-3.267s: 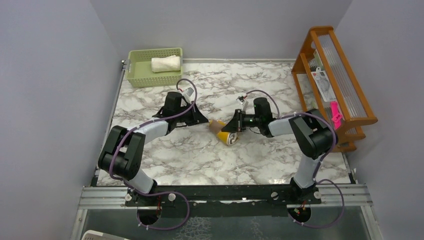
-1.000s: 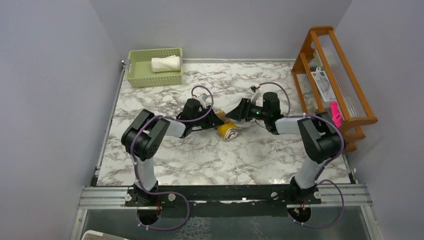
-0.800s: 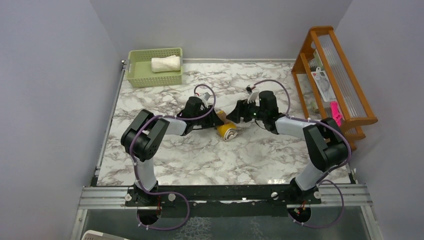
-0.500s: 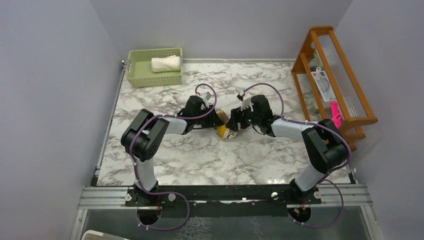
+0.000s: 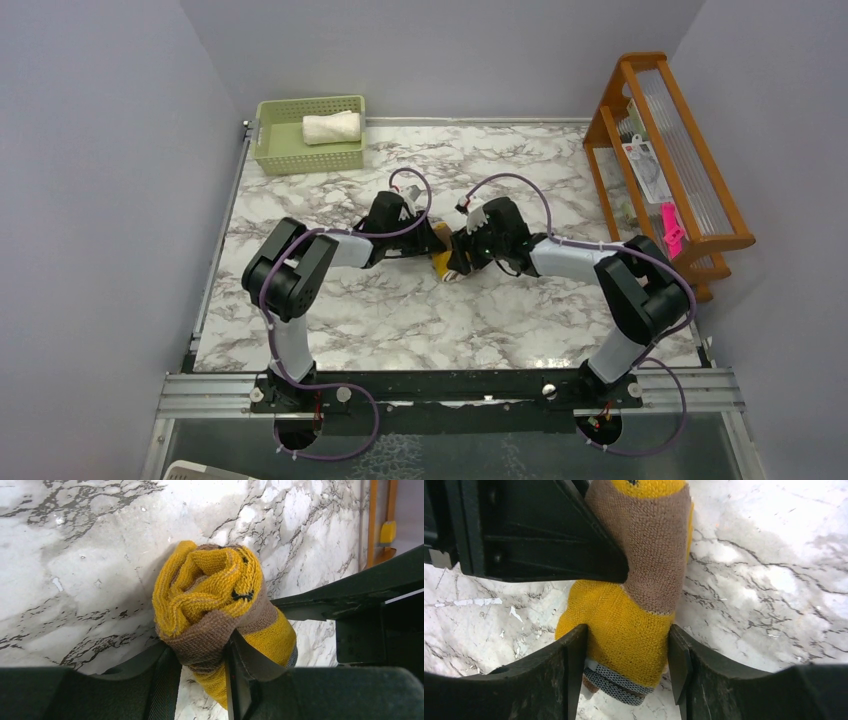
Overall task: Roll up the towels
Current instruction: Roll the towel at the center of the board, then pick up the towel at the center of the board.
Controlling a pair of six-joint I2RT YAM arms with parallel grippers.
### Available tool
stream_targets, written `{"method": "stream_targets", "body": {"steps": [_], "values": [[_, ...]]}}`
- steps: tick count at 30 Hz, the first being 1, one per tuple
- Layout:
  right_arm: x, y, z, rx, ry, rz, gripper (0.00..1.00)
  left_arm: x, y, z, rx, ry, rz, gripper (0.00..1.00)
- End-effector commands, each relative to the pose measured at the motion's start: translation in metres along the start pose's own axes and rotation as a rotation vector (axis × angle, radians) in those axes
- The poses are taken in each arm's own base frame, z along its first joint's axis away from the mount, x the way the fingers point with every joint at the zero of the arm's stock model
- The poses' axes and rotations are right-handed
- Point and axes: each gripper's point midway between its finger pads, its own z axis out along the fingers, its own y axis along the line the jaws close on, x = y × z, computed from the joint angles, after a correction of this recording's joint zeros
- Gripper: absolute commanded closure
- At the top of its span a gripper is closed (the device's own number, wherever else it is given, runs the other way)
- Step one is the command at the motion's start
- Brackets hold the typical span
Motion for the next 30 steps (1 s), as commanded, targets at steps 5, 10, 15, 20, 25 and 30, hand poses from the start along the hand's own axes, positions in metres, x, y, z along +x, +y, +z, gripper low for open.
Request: {"method": "stream_targets", "body": {"steps": [5, 10, 15, 20, 25, 30], "values": [[0.047, -0.01, 0.015, 0.046, 0.191, 0.086, 0.55, 0.017, 0.05, -0.009, -0.112, 0.069, -0.121, 0.59], [0.053, 0.006, 0.023, -0.039, 0.197, 0.173, 0.74, 0.019, 0.035, -0.015, -0.034, 0.063, -0.171, 0.47], [0.046, 0.024, 0.027, -0.155, 0.17, 0.275, 0.99, 0.034, 0.023, -0.02, 0.061, 0.057, -0.282, 0.33], [0.028, 0.047, 0.024, -0.32, 0.102, 0.331, 0.99, 0.043, 0.02, -0.02, 0.098, 0.041, -0.335, 0.26], [0.018, 0.069, 0.021, -0.473, 0.066, 0.365, 0.99, 0.043, 0.017, -0.017, 0.15, 0.01, -0.407, 0.25], [0.012, 0.076, 0.019, -0.524, 0.041, 0.377, 0.99, 0.043, 0.015, -0.016, 0.186, -0.016, -0.443, 0.41]]}}
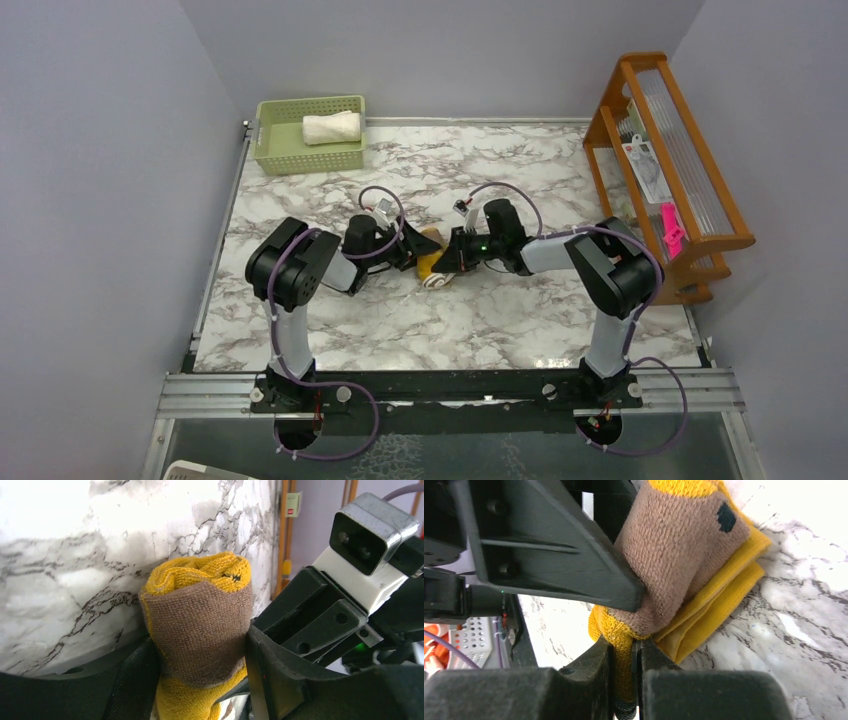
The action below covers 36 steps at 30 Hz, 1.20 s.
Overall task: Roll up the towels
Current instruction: Pick up the towel at the center of the board, then place the towel in the bin.
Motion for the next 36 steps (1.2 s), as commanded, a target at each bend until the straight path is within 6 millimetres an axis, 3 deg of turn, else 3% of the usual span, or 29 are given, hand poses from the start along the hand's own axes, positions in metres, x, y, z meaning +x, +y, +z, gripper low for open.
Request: {"method": "stream_targets", "body": {"steps": [1, 6, 7, 12, 13, 14, 19, 22, 28, 31, 36], "values": [[0.018, 0.019, 0.002, -0.118, 0.056, 0.043, 0.99, 0.03, 0.031, -0.003, -0.071, 0.059, -0.111, 0.46], [0.013, 0.02, -0.002, -0.111, 0.041, 0.032, 0.96, 0.018, 0.021, -0.004, -0.047, 0.024, -0.063, 0.65], [0.011, 0.02, -0.003, -0.114, 0.036, 0.03, 0.88, 0.014, 0.018, -0.004, -0.04, 0.014, -0.057, 0.68], [-0.007, 0.016, -0.021, -0.094, -0.025, 0.015, 0.3, -0.017, 0.014, -0.011, -0.049, -0.043, -0.025, 0.86], [-0.013, 0.014, -0.027, -0.087, -0.046, 0.013, 0.21, -0.026, 0.014, -0.013, -0.058, -0.056, -0.011, 0.88], [-0.021, 0.012, -0.035, -0.078, -0.073, 0.01, 0.18, -0.034, 0.016, -0.016, -0.079, -0.066, 0.001, 0.9], [-0.057, -0.002, -0.079, 0.003, -0.197, -0.011, 0.17, -0.09, 0.022, -0.04, -0.2, -0.144, 0.07, 0.95], [-0.072, -0.001, -0.09, 0.041, -0.227, -0.054, 0.17, -0.138, 0.008, -0.056, -0.226, -0.238, 0.095, 0.95], [-0.075, 0.012, -0.09, -0.027, -0.237, -0.062, 0.17, -0.241, -0.05, -0.089, -0.208, -0.496, 0.14, 0.94], [-0.071, 0.015, -0.089, -0.052, -0.238, -0.048, 0.17, -0.287, -0.068, -0.111, -0.236, -0.631, 0.136, 0.95], [-0.072, 0.017, -0.089, -0.065, -0.239, -0.052, 0.17, -0.348, -0.073, -0.144, -0.235, -0.825, 0.056, 0.94]]}}
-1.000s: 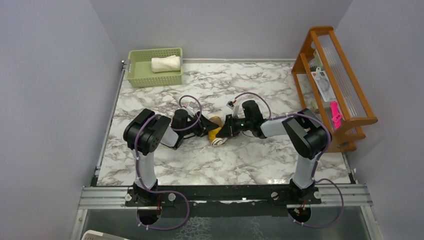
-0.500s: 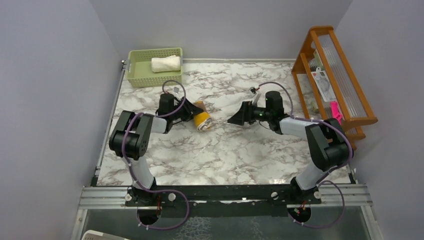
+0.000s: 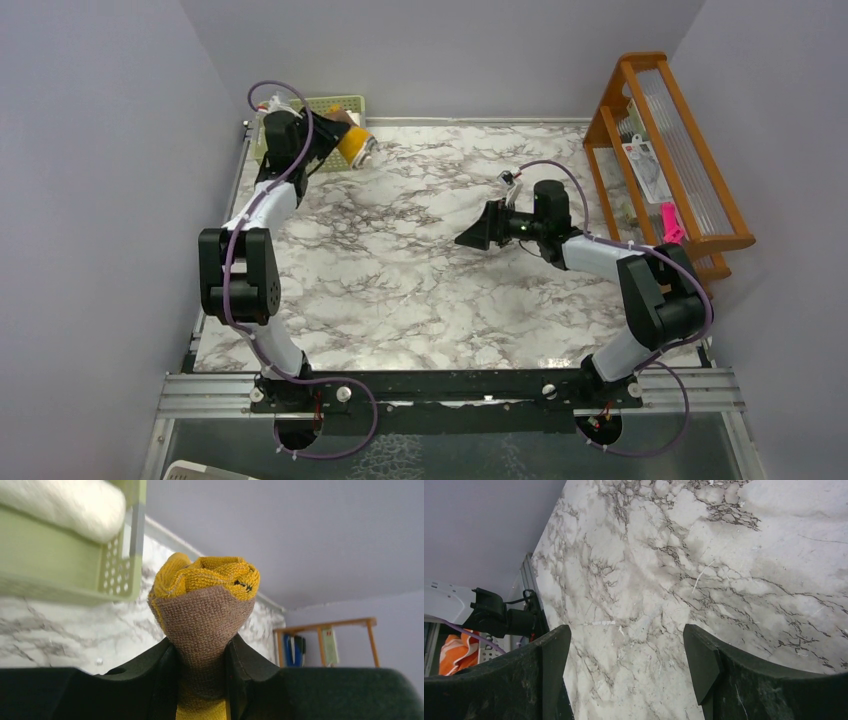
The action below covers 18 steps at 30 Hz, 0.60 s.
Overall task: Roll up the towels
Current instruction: Place the towel in the bin.
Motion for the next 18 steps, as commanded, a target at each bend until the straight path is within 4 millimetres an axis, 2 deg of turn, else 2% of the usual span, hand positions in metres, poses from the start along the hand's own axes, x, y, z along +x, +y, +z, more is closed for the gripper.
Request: {"method": "stream_targets", "body": {"steps": [1, 5, 8, 12, 15, 18], "values": [[-0.004, 0.01, 0.001, -0.047, -0.008, -0.022, 0.17, -0.069, 0.016, 0.004, -0.081, -0.208, -0.096, 0.94], [-0.002, 0.01, 0.001, -0.052, -0.002, -0.023, 0.17, -0.105, 0.03, 0.023, -0.082, -0.301, -0.148, 0.95], [0.0, 0.01, 0.001, -0.055, 0.006, -0.018, 0.17, -0.121, 0.04, 0.042, -0.086, -0.348, -0.187, 0.97], [0.002, 0.009, 0.0, -0.05, 0.009, -0.02, 0.17, -0.128, 0.057, 0.066, -0.078, -0.398, -0.284, 0.97], [0.004, 0.007, 0.001, -0.05, 0.013, -0.018, 0.17, -0.126, 0.069, 0.083, -0.08, -0.411, -0.355, 0.97], [0.006, 0.006, 0.002, -0.051, 0.02, -0.015, 0.17, -0.124, 0.073, 0.094, -0.101, -0.445, -0.356, 0.98]]}}
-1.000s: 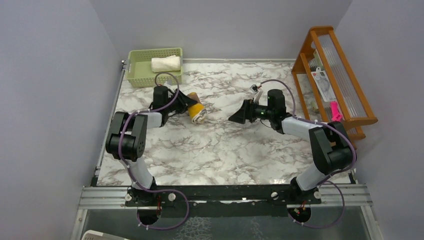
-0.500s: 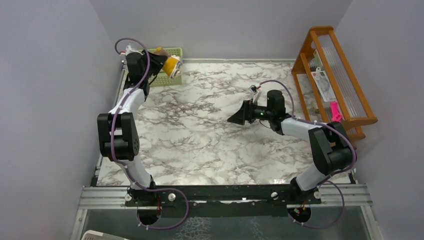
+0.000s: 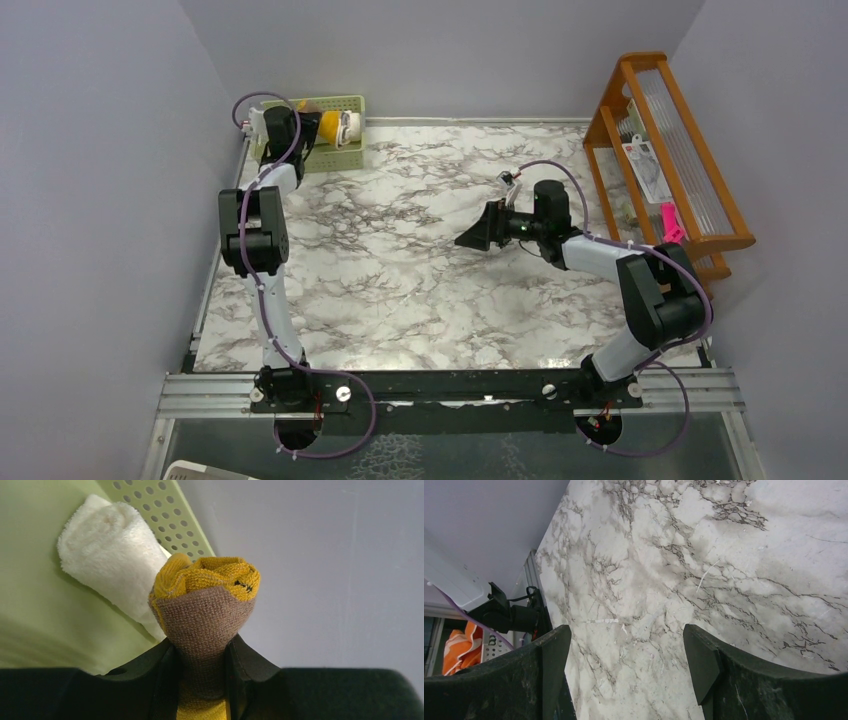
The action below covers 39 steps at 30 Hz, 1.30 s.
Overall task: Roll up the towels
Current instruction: Place the towel in the bin.
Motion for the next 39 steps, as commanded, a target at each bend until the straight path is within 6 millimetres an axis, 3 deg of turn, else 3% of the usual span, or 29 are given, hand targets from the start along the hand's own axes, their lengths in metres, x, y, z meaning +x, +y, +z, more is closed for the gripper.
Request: {"method": "stream_targets", "body": {"steps": [1, 7, 14, 20, 29, 39], "values": [[0.004, 0.002, 0.002, -0.027, 0.013, -0.012, 0.17, -0.014, -0.032, 0.012, 0.063, -0.127, -0.065, 0.98], [0.008, -0.001, 0.003, -0.03, 0.02, -0.006, 0.17, 0.014, -0.02, 0.023, 0.038, -0.145, -0.05, 0.98], [0.008, 0.0, 0.001, -0.019, 0.022, -0.013, 0.17, 0.034, 0.016, 0.025, -0.037, -0.181, -0.031, 0.98], [0.007, 0.0, 0.001, -0.019, 0.024, -0.017, 0.17, 0.031, 0.045, 0.021, -0.086, -0.231, -0.024, 0.98], [0.006, -0.001, 0.002, -0.017, 0.028, -0.019, 0.17, 0.006, 0.064, 0.016, -0.104, -0.265, -0.036, 0.98], [0.003, -0.001, 0.003, -0.013, 0.028, -0.025, 0.17, 0.038, 0.086, 0.037, -0.102, -0.134, -0.02, 0.98]]}}
